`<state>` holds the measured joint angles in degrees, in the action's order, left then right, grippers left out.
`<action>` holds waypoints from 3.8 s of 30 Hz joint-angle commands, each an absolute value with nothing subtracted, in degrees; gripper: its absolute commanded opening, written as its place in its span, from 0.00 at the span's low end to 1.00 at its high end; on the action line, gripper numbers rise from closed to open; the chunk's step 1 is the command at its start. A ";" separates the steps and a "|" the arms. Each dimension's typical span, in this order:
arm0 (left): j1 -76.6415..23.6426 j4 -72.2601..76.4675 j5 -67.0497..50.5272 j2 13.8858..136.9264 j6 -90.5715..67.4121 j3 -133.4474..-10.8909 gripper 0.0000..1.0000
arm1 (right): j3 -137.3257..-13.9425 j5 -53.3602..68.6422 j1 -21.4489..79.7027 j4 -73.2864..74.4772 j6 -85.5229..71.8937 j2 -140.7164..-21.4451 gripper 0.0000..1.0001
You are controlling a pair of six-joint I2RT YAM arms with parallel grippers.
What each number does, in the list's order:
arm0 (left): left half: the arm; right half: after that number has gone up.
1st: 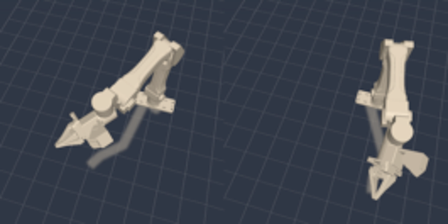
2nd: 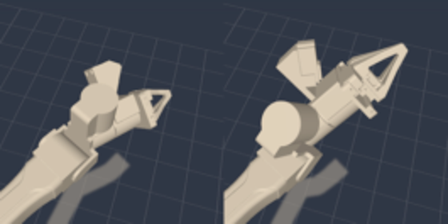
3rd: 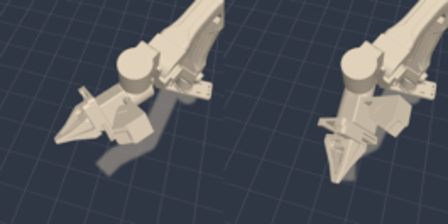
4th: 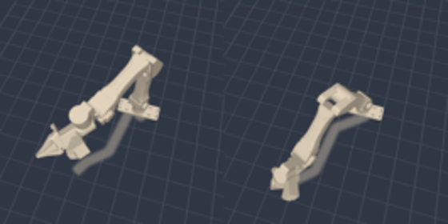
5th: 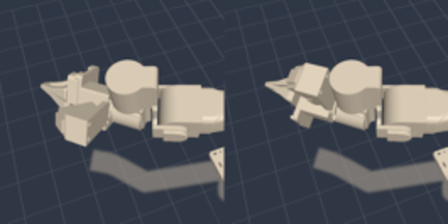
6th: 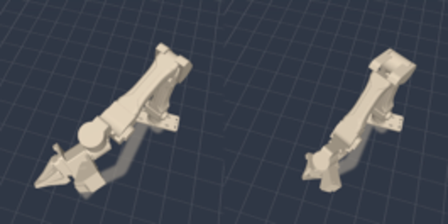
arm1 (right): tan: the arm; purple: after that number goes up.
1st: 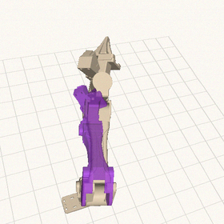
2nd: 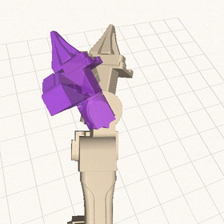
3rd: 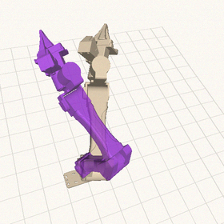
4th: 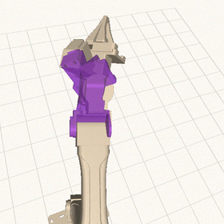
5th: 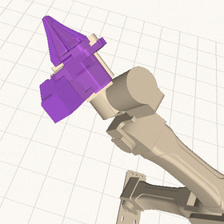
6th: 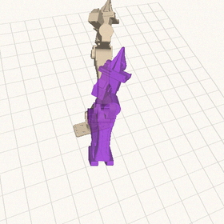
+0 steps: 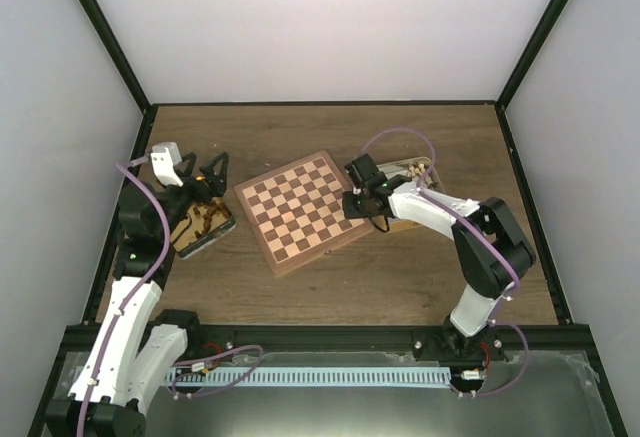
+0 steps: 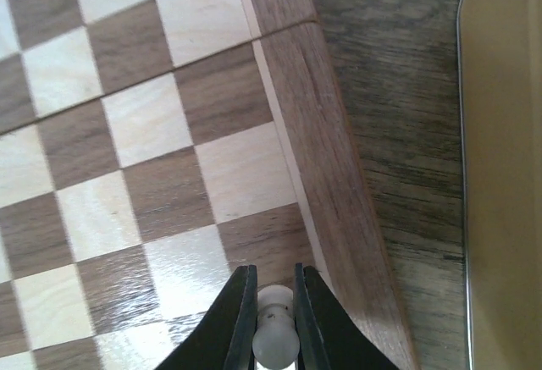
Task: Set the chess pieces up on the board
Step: Place the chess piece on the chessboard, then pick up the chess piece from the storage box.
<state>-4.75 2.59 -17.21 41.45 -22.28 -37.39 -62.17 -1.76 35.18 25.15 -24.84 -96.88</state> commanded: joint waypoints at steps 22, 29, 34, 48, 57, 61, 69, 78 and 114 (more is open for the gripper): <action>-4.40 5.07 -18.13 41.82 -21.89 -37.64 1.00 | -62.67 -11.23 38.65 22.79 -21.58 -102.28 0.08; -4.39 5.23 -18.47 41.83 -21.90 -37.55 1.00 | -62.58 -11.24 38.65 21.42 -21.91 -102.66 0.12; -4.39 5.17 -18.46 41.77 -21.79 -37.51 1.00 | -63.46 -8.98 38.63 22.48 -23.70 -101.62 0.25; -4.46 6.71 -19.99 42.34 -24.02 -36.69 1.00 | -68.99 -18.19 33.53 24.91 -38.24 -94.35 0.38; -4.48 6.50 -19.59 42.27 -24.17 -36.74 1.00 | -63.28 -19.79 21.45 24.21 -40.64 -93.18 0.34; -4.48 6.75 -19.69 42.37 -24.17 -36.64 1.00 | -63.03 -17.40 19.05 21.73 -38.39 -97.46 0.32; -4.46 7.02 -19.73 42.78 -24.17 -36.47 1.00 | -63.99 -16.64 17.84 20.44 -37.23 -103.11 0.31; -4.48 7.76 -19.35 42.89 -24.88 -35.80 1.00 | -65.37 -16.45 16.46 18.19 -34.46 -108.26 0.27; -5.87 7.97 -38.72 49.26 -39.12 -35.59 1.00 | -54.80 42.73 25.92 10.34 -9.90 -78.37 0.05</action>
<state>-4.95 7.99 -31.59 47.16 -31.73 -35.81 -55.09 32.75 21.50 14.98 -16.27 -80.49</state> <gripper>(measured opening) 0.998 0.115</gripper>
